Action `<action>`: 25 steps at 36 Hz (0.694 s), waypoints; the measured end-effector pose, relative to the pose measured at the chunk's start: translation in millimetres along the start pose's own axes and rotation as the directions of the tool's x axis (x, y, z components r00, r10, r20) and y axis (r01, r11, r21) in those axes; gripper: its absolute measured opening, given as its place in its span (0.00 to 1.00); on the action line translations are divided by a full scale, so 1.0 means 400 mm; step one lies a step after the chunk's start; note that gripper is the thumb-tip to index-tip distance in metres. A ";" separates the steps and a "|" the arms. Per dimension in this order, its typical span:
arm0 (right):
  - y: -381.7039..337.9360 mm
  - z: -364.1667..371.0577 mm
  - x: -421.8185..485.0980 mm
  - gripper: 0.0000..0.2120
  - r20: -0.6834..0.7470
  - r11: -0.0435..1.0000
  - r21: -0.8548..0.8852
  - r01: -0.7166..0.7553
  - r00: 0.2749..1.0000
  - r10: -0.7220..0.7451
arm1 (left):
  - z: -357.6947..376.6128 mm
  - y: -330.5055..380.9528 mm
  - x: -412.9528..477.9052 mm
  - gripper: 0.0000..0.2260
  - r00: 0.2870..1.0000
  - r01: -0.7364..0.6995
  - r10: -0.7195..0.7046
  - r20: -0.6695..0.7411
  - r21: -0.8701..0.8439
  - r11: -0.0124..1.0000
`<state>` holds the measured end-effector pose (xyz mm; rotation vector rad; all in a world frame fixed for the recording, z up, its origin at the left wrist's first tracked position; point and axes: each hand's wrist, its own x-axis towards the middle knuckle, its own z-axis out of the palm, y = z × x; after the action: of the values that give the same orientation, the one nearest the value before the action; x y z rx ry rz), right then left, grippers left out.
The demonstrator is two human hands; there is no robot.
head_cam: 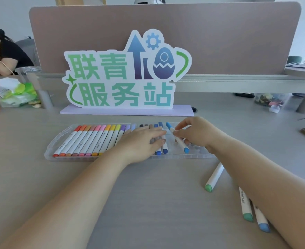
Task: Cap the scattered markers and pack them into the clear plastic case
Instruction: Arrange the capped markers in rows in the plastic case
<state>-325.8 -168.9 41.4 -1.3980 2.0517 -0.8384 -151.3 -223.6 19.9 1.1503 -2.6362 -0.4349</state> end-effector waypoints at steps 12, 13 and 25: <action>0.001 0.029 0.012 0.08 -0.084 0.998 0.045 0.045 0.996 -0.041 | -0.009 0.016 -0.013 0.14 1.000 0.022 -0.021 -0.024 0.050 0.999; 0.001 0.033 0.012 0.08 -0.087 0.998 0.039 0.052 0.995 -0.048 | -0.011 0.016 -0.013 0.14 0.999 0.034 -0.033 -0.018 0.049 0.998; 0.005 0.058 0.003 0.13 -0.068 0.978 -0.123 0.170 0.981 -0.179 | -0.017 0.019 -0.021 0.17 0.997 0.076 -0.076 0.014 0.015 0.997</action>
<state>-310.9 -174.2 24.0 -1.6533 2.0884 -0.8695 -148.7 -213.5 28.1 1.2599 -2.6183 -0.4408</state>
